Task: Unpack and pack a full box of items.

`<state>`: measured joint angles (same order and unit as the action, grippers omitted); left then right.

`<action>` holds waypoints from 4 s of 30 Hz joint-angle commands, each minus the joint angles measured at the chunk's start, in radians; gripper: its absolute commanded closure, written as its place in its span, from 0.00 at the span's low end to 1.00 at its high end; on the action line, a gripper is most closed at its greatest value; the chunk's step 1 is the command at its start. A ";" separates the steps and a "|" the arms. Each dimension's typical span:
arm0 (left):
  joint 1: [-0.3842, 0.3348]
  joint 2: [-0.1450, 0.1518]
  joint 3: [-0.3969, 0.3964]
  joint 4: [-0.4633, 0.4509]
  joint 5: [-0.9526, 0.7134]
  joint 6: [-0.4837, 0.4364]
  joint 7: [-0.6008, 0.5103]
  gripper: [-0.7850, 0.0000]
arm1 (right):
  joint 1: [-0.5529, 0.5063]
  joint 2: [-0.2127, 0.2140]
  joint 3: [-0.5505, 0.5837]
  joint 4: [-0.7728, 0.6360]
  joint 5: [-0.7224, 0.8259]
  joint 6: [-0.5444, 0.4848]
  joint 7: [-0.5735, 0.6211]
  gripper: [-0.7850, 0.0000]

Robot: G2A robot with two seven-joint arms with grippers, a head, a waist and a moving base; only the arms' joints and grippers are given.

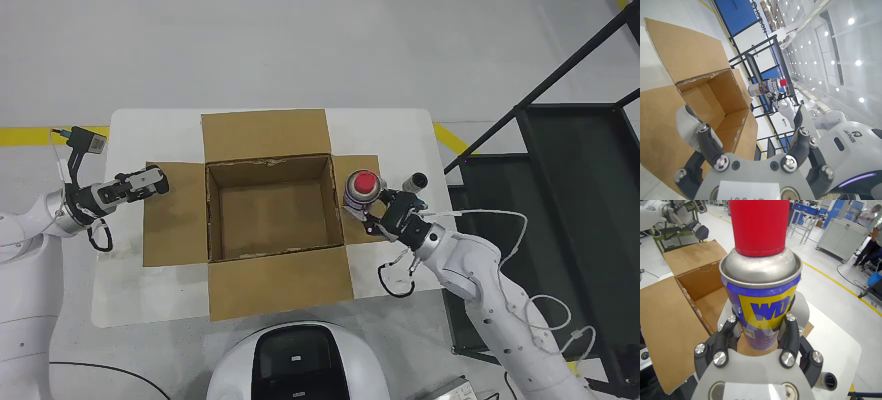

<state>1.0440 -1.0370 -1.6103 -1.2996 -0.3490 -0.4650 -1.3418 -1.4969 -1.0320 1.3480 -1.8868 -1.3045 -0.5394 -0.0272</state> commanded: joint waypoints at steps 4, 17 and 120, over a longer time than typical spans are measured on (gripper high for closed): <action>0.000 0.000 0.000 0.000 0.000 0.000 0.000 0.00 | 0.068 -0.001 -0.077 -0.086 -0.089 -0.073 0.224 1.00; 0.000 0.000 0.000 0.000 0.000 0.000 0.000 0.00 | 0.381 -0.066 -0.380 0.058 -0.071 -0.054 0.561 1.00; 0.000 0.000 0.000 0.000 0.000 0.000 0.000 0.00 | 0.253 -0.039 0.052 0.848 0.182 -0.004 0.327 0.00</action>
<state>1.0440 -1.0370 -1.6103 -1.2996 -0.3490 -0.4650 -1.3418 -1.2491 -1.0700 1.4054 -1.0463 -1.1212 -0.5486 0.2981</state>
